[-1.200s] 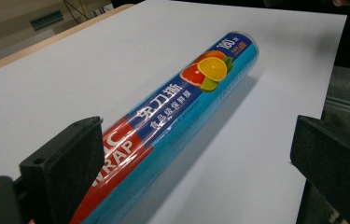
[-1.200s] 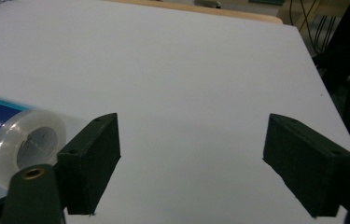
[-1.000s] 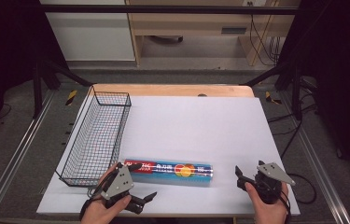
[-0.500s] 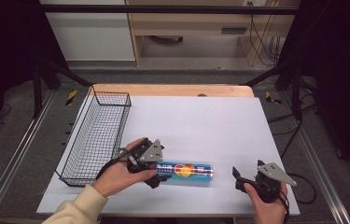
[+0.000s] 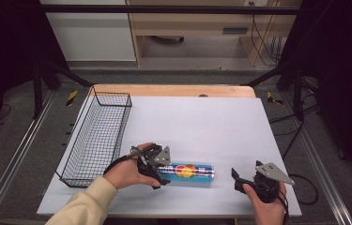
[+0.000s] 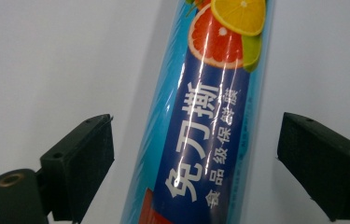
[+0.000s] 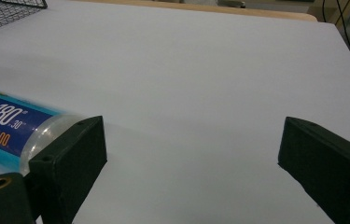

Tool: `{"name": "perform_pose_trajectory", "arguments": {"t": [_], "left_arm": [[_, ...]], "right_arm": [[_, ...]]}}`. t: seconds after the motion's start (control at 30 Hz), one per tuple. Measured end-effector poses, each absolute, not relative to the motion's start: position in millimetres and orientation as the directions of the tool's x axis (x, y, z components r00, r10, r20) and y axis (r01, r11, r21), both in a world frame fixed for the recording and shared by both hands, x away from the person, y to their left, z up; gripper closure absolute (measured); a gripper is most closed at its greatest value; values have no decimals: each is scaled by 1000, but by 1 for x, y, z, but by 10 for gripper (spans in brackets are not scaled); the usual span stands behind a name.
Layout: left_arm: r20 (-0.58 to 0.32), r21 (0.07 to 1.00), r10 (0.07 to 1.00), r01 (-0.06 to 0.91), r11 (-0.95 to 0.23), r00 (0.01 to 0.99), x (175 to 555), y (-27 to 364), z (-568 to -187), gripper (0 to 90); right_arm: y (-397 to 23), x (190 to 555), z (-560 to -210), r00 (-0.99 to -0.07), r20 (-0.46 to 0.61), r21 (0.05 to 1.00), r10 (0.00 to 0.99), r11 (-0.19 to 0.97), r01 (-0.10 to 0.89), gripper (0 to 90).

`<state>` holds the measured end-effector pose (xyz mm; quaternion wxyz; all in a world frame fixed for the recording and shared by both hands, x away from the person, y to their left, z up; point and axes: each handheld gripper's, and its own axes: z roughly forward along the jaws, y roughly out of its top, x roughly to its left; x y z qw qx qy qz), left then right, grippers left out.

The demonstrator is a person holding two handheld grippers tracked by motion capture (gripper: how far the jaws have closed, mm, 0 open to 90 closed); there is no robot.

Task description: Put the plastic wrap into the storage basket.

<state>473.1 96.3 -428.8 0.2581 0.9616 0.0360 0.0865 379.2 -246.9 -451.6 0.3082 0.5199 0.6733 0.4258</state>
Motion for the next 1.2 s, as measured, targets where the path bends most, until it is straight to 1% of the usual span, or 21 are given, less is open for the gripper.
{"name": "perform_pose_trajectory", "arguments": {"t": [0.03,0.2,0.27,0.4,0.43,0.5,0.6,0.67,0.8,1.2], "left_arm": [[143,505,121,33,-862,982,474,96,-431,123],[148,456,117,38,-889,982,478,94,-435,135],[151,433,101,26,-901,983,479,93,-435,148],[138,430,96,28,-902,986,478,92,-438,173],[146,411,75,9,-911,986,479,91,-438,180],[147,424,73,4,-906,986,478,88,-440,201],[139,429,72,6,-903,988,477,86,-442,211],[139,414,58,-5,-910,989,478,84,-442,223],[132,409,57,-2,-913,990,481,85,-442,248],[120,381,41,-8,-924,992,484,87,-444,259]], "right_arm": [[-247,379,-452,-269,27,894,963,97,437,81],[-247,380,-452,-271,31,891,962,96,444,81],[-247,380,-453,-272,32,891,962,96,445,81],[-247,380,-453,-277,33,890,960,97,445,84],[-246,380,-453,-279,34,889,960,98,447,84],[-246,380,-453,-280,34,889,959,99,448,86],[-246,380,-453,-282,36,889,959,99,448,87],[-246,380,-453,-284,37,888,958,99,449,88],[-246,380,-453,-285,39,888,958,98,449,89],[-245,381,-454,-294,45,884,955,98,456,92]]}}
